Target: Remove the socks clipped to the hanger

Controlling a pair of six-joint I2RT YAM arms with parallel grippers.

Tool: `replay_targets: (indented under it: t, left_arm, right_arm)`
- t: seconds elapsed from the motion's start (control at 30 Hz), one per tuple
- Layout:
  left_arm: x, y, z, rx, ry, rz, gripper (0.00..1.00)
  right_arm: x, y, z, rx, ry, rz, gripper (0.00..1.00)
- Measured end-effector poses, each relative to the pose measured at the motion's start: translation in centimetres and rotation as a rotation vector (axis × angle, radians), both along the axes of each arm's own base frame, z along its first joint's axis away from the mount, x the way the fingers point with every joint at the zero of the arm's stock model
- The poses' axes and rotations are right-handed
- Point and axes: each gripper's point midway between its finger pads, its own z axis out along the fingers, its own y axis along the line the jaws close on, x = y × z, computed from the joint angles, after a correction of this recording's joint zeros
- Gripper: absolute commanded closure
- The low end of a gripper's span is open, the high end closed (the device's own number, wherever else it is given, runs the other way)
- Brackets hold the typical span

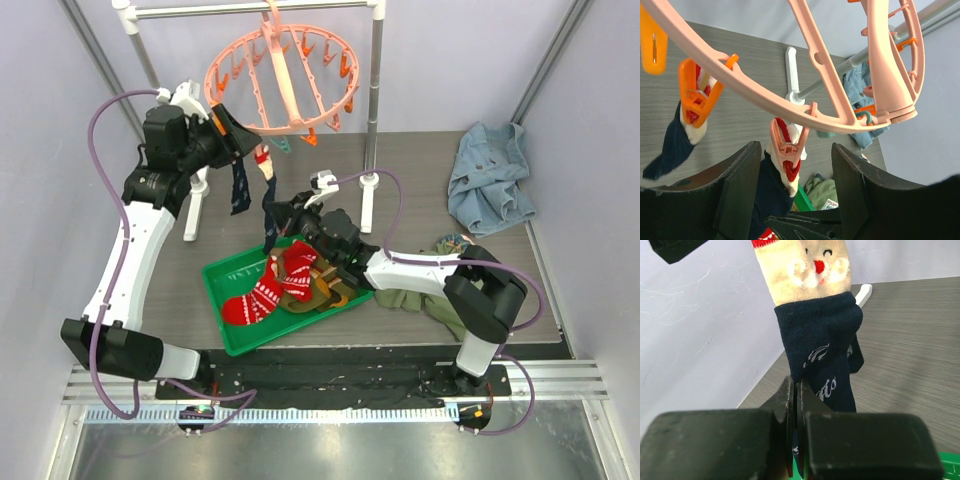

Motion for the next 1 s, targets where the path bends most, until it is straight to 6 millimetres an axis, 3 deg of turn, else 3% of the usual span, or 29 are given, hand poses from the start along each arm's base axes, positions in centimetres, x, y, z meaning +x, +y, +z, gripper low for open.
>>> replay_targets:
  t: [0.37, 0.57, 0.8, 1.0]
  left_arm:
    - [1.1, -0.5, -0.7, -0.008, -0.007, -0.023, 0.46]
    - [1.7, -0.7, -1.3, -0.008, 0.003, -0.028, 0.64]
    - [2.0, -0.8, -1.2, -0.012, -0.006, -0.031, 0.97]
    - [2.0, -0.9, -1.1, -0.015, -0.009, -0.033, 1.0]
  right_arm:
    - [-0.3, -0.1, 1.1, 0.038, 0.004, 0.011, 0.99]
    - [-0.4, -0.1, 0.9, 0.037, 0.009, 0.012, 0.99]
    - [-0.5, -0.2, 1.2, 0.047, 0.01, 0.018, 0.99]
    - [-0.5, -0.2, 1.1, 0.053, 0.018, 0.019, 0.99]
